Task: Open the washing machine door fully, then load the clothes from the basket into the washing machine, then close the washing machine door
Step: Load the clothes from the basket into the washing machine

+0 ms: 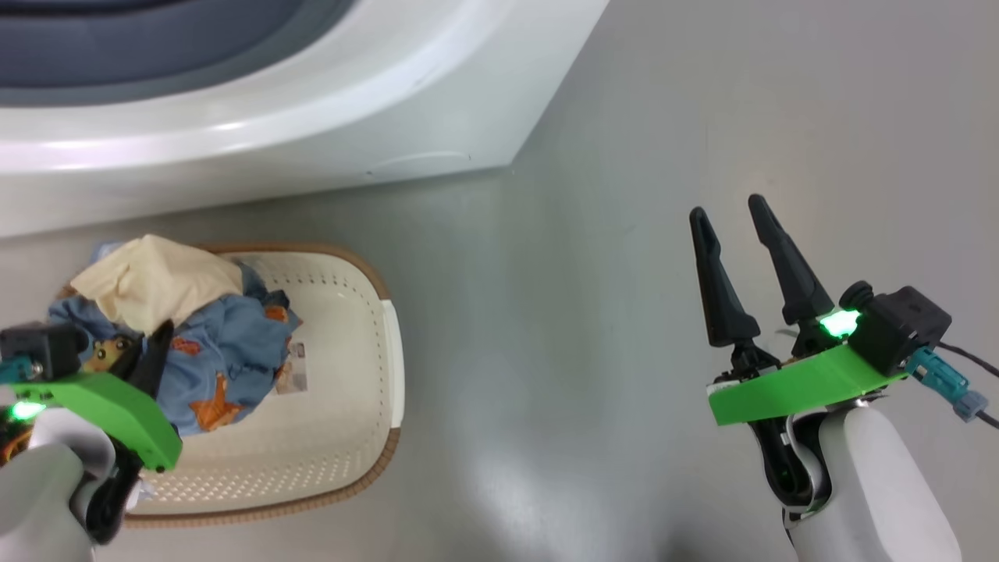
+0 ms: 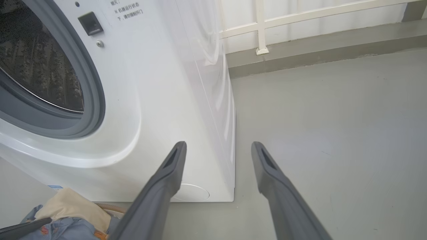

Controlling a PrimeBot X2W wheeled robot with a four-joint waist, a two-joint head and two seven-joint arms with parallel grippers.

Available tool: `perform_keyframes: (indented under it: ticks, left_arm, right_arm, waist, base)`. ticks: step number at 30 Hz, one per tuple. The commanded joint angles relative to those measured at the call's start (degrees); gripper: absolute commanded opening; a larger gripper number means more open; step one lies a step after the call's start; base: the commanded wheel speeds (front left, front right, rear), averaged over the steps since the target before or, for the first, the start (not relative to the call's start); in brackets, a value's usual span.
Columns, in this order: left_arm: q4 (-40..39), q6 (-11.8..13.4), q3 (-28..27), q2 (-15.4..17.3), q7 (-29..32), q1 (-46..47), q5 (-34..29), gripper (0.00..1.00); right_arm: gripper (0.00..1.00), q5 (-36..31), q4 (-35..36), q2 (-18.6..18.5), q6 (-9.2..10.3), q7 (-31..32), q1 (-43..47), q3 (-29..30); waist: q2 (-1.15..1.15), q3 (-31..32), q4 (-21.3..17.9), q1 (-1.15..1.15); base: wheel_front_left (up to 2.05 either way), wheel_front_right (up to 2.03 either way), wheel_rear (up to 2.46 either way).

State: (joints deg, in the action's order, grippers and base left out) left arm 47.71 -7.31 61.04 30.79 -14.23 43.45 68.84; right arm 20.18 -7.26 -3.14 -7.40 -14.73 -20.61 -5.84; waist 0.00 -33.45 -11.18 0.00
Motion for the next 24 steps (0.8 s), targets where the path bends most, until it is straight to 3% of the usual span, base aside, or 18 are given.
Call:
perform_keyframes:
  ticks: [1,12,24]
  left_arm:
    - [-1.1,-0.2,-3.3,2.5,-0.7,-2.0,-1.5,0.00]
    - [-10.7,-0.2,-20.1,1.6,-0.8,-11.4,-12.5,0.00]
    - [-22.0,0.7,-33.0,-1.2,-0.8,-21.7,-21.2,0.00]
  right_arm:
    - [1.00,-0.5,0.9,0.3,-0.09,-0.3,2.0,-0.9]
    - [1.00,-1.0,-0.5,0.3,-0.09,-0.3,3.9,0.1]
    - [1.00,-1.7,-2.4,0.3,-0.09,-0.3,6.1,1.0]
  waist:
    - [0.00,3.3,1.2,0.00]
    - [0.00,9.2,2.4,0.00]
    - [0.00,16.1,3.8,0.00]
  base:
    - [0.00,0.00,0.00]
    - [0.00,0.00,0.00]
    - [0.00,0.00,0.00]
